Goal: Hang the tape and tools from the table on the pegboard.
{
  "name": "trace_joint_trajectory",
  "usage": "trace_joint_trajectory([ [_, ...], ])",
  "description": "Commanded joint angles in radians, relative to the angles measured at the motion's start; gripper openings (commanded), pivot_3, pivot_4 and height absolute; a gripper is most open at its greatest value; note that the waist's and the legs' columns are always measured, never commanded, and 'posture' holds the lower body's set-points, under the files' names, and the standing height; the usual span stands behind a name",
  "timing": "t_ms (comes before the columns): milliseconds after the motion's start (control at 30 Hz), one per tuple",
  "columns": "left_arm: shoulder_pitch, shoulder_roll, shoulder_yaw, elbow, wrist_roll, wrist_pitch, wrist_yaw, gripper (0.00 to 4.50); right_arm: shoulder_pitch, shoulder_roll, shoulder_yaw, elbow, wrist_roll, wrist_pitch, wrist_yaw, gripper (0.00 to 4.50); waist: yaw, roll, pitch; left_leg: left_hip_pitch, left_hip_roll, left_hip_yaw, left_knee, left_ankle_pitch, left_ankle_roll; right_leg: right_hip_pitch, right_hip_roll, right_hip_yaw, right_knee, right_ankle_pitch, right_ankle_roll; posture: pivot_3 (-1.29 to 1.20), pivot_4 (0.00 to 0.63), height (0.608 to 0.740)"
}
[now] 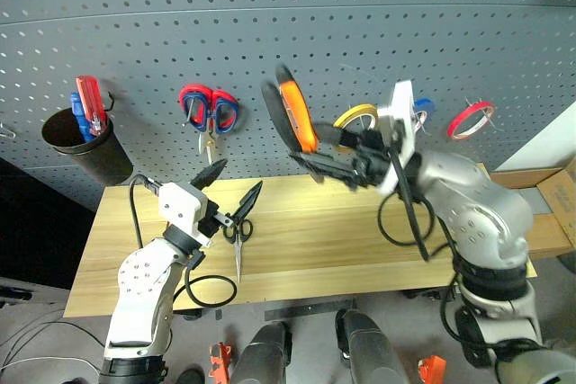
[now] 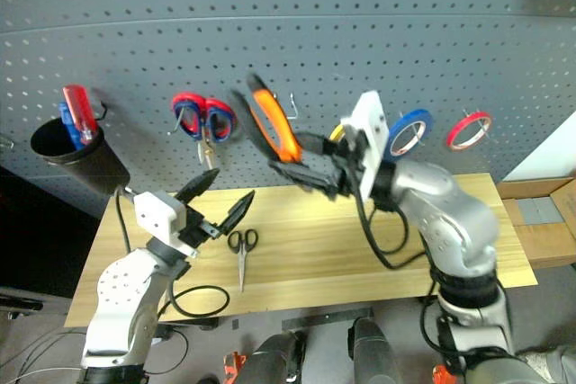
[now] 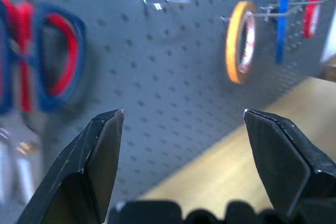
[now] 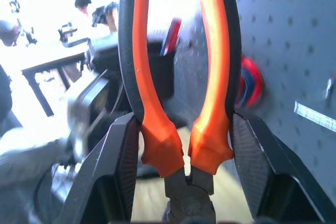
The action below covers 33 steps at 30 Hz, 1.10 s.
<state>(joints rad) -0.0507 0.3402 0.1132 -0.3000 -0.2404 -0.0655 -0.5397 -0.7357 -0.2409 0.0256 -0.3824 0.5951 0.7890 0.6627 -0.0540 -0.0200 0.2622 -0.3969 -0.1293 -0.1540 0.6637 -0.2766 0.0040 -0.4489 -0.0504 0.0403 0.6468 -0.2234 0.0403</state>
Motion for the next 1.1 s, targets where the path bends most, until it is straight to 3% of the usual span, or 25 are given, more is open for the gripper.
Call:
trace_joint_trajectory([
  [33,-0.036,-0.015,-0.008,-0.118,0.014,-0.005,0.055,3.91,-0.122,0.051,0.015,0.055,-0.078,-0.158,-0.055,2.04,0.003,-0.001,-0.002,-0.002,0.0,0.0,0.0,0.0,0.0,-0.003,0.0,0.0,0.001,0.001,0.0,-0.06,0.192,0.74],
  [533,0.048,-0.017,0.015,-0.095,0.032,-0.005,0.124,3.91,-0.27,0.286,0.116,0.558,-0.491,-0.748,-0.34,2.04,0.001,-0.002,-0.016,0.0,0.002,0.013,0.001,0.001,-0.001,-0.01,0.0,0.0,0.012,0.001,-0.001,-0.02,0.186,0.74],
  [1100,0.116,0.001,0.041,-0.13,0.033,0.0,0.145,3.91,-0.261,0.384,0.126,0.894,-0.598,-1.026,-0.445,2.04,0.005,-0.003,-0.019,0.004,0.003,0.017,0.001,0.001,-0.001,-0.01,0.0,0.001,0.016,0.001,-0.001,0.04,0.188,0.74],
])
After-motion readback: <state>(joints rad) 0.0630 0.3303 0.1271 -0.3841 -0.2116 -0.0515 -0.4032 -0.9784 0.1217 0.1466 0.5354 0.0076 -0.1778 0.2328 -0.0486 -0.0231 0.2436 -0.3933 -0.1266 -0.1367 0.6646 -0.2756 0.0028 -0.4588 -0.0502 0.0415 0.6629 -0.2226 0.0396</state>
